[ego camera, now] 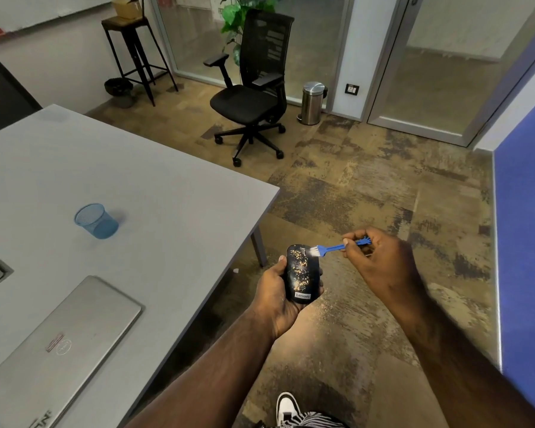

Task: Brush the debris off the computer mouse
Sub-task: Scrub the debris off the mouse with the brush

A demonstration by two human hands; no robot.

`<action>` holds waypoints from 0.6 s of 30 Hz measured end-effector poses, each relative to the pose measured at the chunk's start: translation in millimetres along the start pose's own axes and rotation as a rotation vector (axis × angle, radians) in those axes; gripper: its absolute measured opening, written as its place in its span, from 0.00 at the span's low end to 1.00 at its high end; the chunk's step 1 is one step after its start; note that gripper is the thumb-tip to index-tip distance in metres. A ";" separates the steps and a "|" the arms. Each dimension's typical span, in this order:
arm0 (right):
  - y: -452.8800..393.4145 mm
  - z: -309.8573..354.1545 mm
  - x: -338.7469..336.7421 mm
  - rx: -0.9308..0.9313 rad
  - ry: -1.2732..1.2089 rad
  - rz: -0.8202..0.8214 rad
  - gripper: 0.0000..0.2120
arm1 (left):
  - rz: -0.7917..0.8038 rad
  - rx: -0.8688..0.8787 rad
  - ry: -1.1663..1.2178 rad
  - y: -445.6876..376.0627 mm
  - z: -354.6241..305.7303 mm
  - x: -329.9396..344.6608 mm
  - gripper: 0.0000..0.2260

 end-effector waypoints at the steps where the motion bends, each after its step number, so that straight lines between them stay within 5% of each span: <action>1: -1.6 -1.5 -1.6 0.005 0.040 -0.023 0.04 | -0.001 -0.006 0.002 0.2 0.7 0.1 0.25; 5: -4.9 -1.9 -9.6 0.007 -0.003 -0.072 0.06 | -0.005 -0.014 0.000 0.4 2.6 -0.2 0.25; 15: -1.1 15.5 -6.8 -0.108 0.003 0.270 0.14 | -0.031 0.000 -0.011 -1.1 4.4 -5.8 0.25; 18: -4.1 19.0 -7.6 -0.121 0.048 0.249 0.10 | -0.021 -0.001 -0.023 -1.0 6.6 -5.6 0.26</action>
Point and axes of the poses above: each hand's wrist, its own y-axis away from the middle knuckle, its own x-axis out of the palm, z = x × y, the point moved 7 cm from there along -y, towards the middle knuckle, and after that the axes turned 5 degrees about -z, right-handed, at the moved point
